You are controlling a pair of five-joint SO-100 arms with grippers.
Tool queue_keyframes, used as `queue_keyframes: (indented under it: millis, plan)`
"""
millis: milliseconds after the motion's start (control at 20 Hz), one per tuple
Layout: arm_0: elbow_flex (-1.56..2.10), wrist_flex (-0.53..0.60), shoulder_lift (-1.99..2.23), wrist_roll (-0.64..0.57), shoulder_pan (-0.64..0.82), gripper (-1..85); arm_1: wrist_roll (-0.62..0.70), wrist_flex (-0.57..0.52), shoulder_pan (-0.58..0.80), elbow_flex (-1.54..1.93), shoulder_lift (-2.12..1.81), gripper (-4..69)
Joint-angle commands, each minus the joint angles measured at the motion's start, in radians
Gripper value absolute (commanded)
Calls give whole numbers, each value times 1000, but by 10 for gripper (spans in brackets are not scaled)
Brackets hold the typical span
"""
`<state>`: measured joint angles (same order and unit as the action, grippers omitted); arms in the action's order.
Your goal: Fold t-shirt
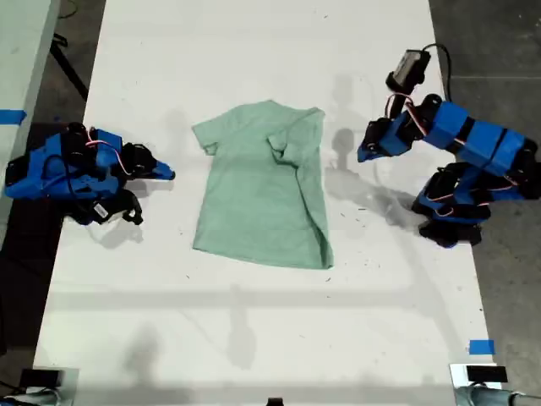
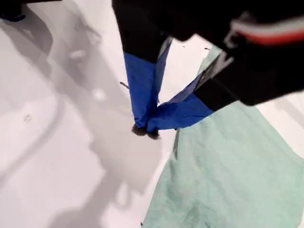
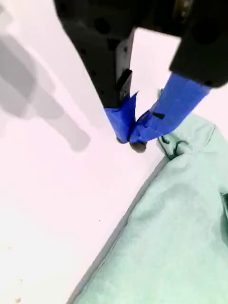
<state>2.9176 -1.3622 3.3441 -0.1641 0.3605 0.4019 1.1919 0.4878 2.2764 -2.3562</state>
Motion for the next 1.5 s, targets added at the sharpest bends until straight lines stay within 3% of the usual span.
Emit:
queue_keyframes:
  millis: [0, 300, 650, 900, 1100, 1450]
  plan:
    - [-221, 8, -207, -40, 78, 0, -52, -77, -58, 58, -75, -7]
    - [-638, 112, -815, -236, 245, 0, -121, -101, -109, 164, -216, -7]
    - [-948, 126, -1301, -344, 430, 0, -178, -48, -133, 276, -446, -6]
    - [-1037, 120, -1425, -407, 448, 266, -179, -26, -129, 293, -485, -6]
    - [-1095, 107, -1555, -426, 482, 287, -172, -21, -120, 299, -505, -6]
    - [-1091, 224, -1772, -382, 503, 284, -178, -20, -126, 321, -540, -6]
